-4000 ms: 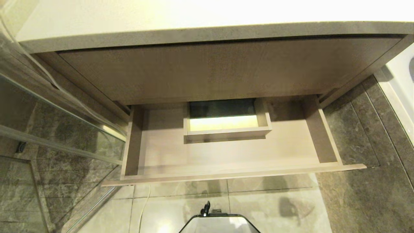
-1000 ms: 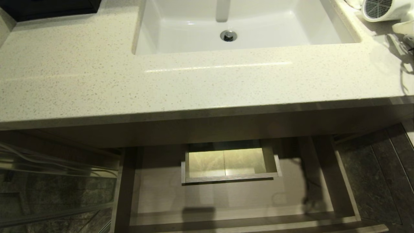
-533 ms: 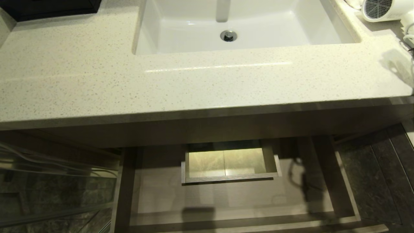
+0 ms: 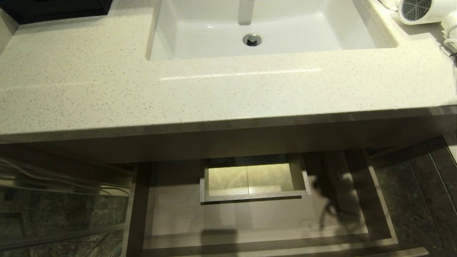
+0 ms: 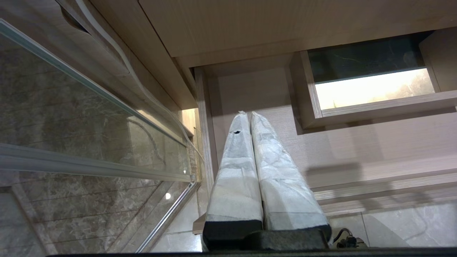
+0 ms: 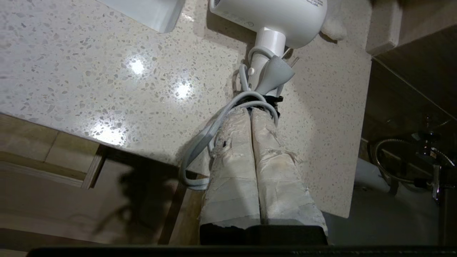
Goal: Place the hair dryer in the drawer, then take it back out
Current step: Close the drawer
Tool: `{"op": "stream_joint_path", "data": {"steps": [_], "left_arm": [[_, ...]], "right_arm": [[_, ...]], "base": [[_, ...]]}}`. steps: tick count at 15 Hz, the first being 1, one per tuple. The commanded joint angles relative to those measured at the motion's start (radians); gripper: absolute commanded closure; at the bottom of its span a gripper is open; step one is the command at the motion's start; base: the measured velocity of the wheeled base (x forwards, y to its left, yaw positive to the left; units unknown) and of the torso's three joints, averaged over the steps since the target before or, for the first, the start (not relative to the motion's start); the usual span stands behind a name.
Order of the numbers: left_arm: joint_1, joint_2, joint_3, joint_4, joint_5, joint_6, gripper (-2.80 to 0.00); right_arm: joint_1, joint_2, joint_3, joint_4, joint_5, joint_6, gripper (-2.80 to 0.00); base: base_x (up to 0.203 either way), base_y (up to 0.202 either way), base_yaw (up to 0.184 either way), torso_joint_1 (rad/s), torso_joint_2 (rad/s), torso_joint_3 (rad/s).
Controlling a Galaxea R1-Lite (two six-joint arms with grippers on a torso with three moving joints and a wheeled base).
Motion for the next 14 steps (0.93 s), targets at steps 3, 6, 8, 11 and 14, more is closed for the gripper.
{"op": "stream_joint_path", "data": {"steps": [3, 6, 8, 11, 14], "left_arm": [[0.0, 0.0, 0.002, 0.0, 0.0, 0.0, 0.0], [0.001, 0.0, 0.002, 0.0, 0.0, 0.0, 0.0], [0.001, 0.0, 0.002, 0.0, 0.0, 0.0, 0.0], [0.0, 0.0, 0.002, 0.0, 0.0, 0.0, 0.0], [0.0, 0.0, 0.002, 0.0, 0.0, 0.0, 0.0]], "right_arm": [[-0.001, -0.101, 0.072, -0.002, -0.012, -0.001, 0.0], [-0.002, -0.134, 0.106, -0.007, -0.052, 0.002, 0.0], [-0.002, -0.146, 0.124, -0.009, -0.077, 0.005, 0.0], [-0.002, -0.17, 0.155, -0.008, -0.08, 0.008, 0.0], [-0.002, -0.166, 0.16, -0.009, -0.08, 0.008, 0.0]], "base": [[0.0, 0.0, 0.0, 0.0, 0.01, 0.014], [0.0, 0.0, 0.0, -0.083, 0.37, 0.275], [0.0, 0.0, 0.0, -0.129, 0.5, 0.371], [0.0, 0.0, 0.0, -0.112, 0.46, 0.353], [0.0, 0.0, 0.0, -0.035, 0.13, 0.097]]}}
